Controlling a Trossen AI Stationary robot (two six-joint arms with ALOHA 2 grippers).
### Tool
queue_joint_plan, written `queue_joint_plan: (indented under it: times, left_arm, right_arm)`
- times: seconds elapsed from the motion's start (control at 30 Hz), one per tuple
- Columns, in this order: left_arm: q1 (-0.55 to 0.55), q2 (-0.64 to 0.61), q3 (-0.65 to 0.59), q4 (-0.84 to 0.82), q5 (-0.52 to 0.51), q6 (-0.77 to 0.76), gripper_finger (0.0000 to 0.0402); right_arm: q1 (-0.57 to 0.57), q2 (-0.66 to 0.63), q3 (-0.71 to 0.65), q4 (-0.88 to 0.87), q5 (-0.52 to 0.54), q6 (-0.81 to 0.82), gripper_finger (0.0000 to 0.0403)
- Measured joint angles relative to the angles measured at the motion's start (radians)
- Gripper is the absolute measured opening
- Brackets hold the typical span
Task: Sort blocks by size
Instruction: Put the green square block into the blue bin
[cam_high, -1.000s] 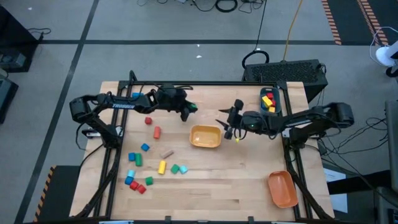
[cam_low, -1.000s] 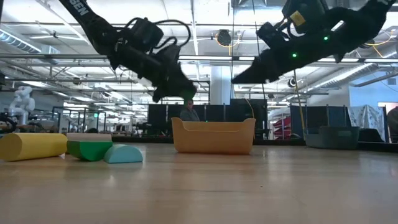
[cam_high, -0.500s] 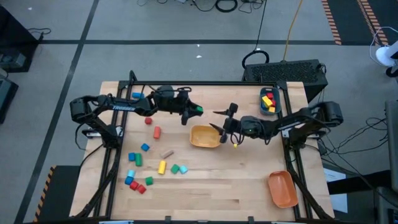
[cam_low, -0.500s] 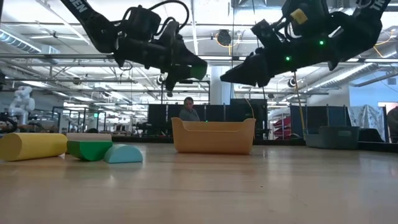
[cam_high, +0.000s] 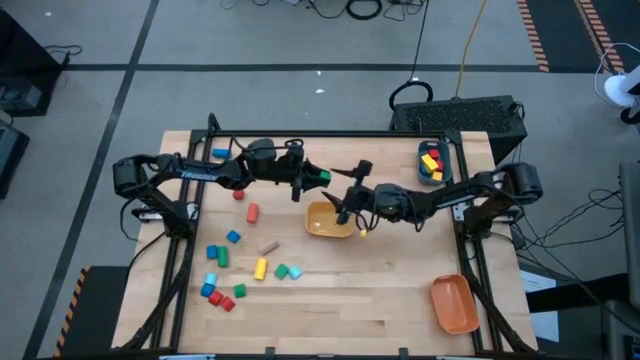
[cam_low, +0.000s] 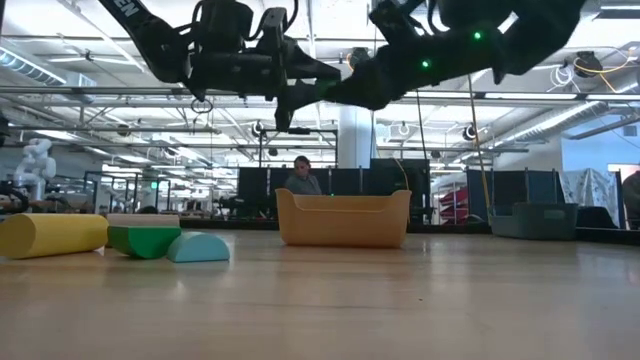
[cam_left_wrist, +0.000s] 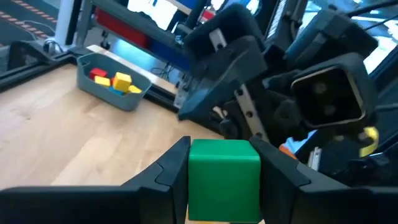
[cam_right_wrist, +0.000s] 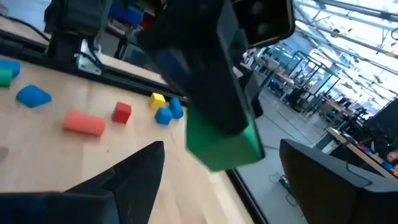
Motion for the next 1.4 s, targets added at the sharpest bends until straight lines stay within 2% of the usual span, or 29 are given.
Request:
queue_joint_plan:
  times: [0.27, 0.37, 0.67, 0.77, 0.9, 1.03, 1.17, 1.27, 1.4]
  left_arm:
    - [-0.01, 0.0, 0.0, -0.011, -0.002, -0.016, 0.0137]
    - [-0.01, 0.0, -0.001, -0.014, 0.002, -0.017, 0.0137]
    - [-0.011, 0.001, -0.001, 0.005, 0.023, -0.022, 0.0137]
    - [-0.011, 0.001, -0.001, 0.009, 0.024, -0.061, 0.0137]
    - [-0.011, 0.002, -0.001, 0.008, 0.026, -0.064, 0.0161]
    - [-0.006, 0.0, 0.0, 0.017, 0.028, -0.005, 0.0199]
    - [0.026, -0.003, 0.0, 0.018, 0.072, -0.005, 0.021]
    - [0.072, -0.007, 0.001, 0.017, 0.141, -0.007, 0.0212]
    - [0.126, -0.007, 0.001, -0.014, 0.228, -0.014, 0.0213]
  right_arm:
    - [0.005, 0.085, 0.084, 0.0, 0.011, -0.02, 0.0268]
    - [0.015, 0.101, 0.099, -0.001, 0.055, -0.03, 0.0249]
    - [0.063, 0.093, 0.104, -0.016, 0.209, -0.09, 0.0154]
    - [0.07, 0.093, 0.104, -0.022, 0.221, -0.098, 0.0127]
    - [0.077, 0.093, 0.104, -0.019, 0.234, -0.085, 0.0122]
    - [0.086, 0.093, 0.101, -0.028, 0.29, -0.066, 0.0117]
    - [0.1, 0.088, 0.1, -0.054, 0.38, -0.052, 0.0118]
    - [0.097, 0.052, 0.1, -0.179, 0.444, 0.013, 0.0118]
    - [0.07, -0.043, 0.1, -0.431, 0.452, 0.184, 0.0118]
